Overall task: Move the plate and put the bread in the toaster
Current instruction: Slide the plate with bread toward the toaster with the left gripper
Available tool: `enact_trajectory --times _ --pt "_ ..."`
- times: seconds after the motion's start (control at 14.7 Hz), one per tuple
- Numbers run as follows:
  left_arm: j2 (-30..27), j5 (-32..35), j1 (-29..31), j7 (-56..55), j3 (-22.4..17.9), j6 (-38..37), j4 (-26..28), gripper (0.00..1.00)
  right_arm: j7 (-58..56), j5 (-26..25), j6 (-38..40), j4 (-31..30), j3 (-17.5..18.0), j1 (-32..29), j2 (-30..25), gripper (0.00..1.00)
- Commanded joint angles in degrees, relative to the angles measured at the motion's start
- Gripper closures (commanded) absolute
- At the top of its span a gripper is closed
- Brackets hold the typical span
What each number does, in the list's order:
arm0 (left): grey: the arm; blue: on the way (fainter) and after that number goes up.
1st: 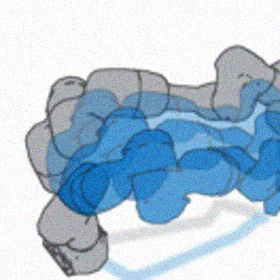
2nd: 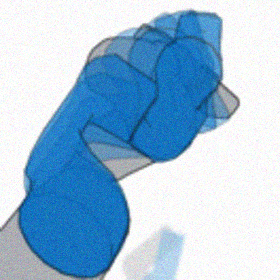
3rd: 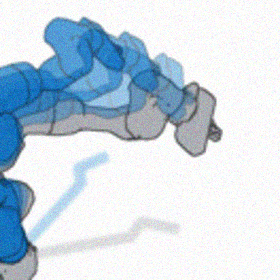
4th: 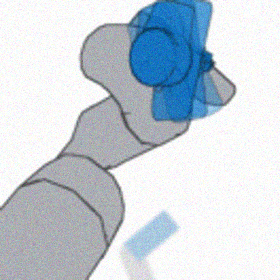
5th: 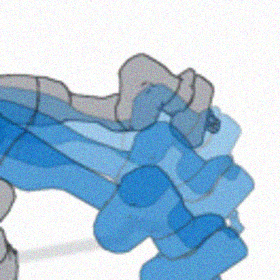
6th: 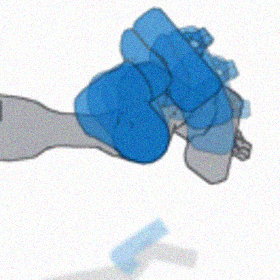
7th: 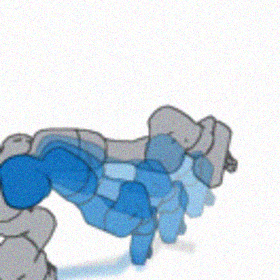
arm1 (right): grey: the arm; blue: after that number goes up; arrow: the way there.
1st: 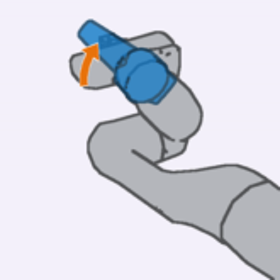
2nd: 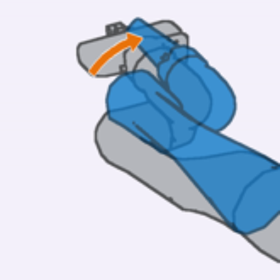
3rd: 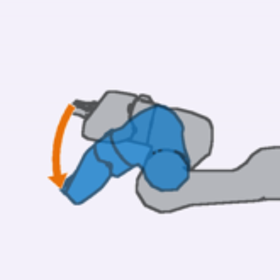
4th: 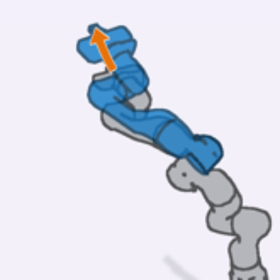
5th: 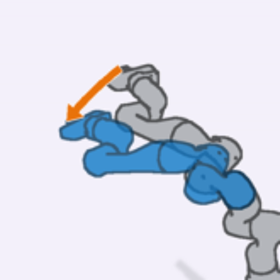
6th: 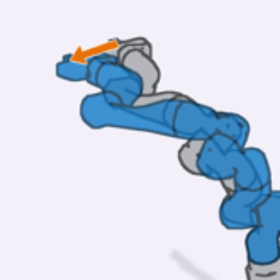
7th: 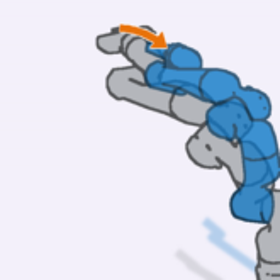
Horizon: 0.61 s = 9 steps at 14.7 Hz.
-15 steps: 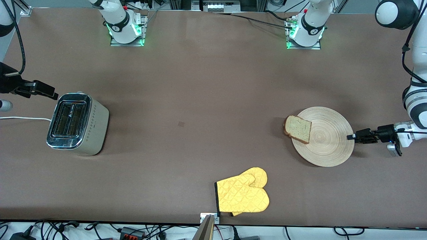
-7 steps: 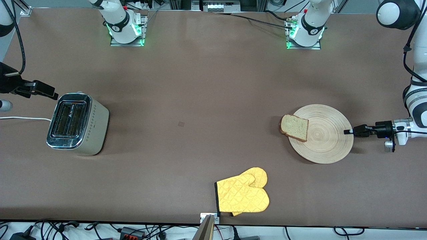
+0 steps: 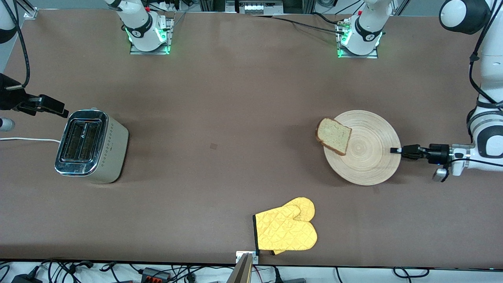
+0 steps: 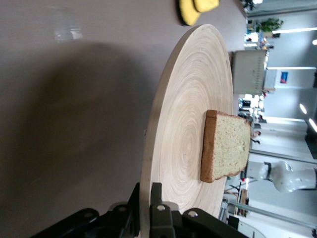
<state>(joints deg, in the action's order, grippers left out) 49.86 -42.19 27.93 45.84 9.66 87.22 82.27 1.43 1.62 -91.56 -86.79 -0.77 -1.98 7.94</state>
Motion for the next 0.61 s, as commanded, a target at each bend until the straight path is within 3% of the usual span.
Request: enact_trajectory --times 0.0,0.2,0.54 --pt "-1.26 -1.23 -4.36 -4.86 3.79 2.85 0.78 0.99 -0.55 0.32 0.60 0.39 0.07 -0.40 -0.11 0.00" --pt "-1.95 -8.15 -6.13 -7.34 8.25 9.78 6.20 0.99 -0.55 0.40 0.60 0.39 0.07 -0.48 -0.11 0.00" --pt "-3.19 -13.17 -5.61 -7.25 22.66 36.48 20.01 0.99 -0.46 0.75 0.68 0.39 -0.28 -0.57 -0.20 0.00"
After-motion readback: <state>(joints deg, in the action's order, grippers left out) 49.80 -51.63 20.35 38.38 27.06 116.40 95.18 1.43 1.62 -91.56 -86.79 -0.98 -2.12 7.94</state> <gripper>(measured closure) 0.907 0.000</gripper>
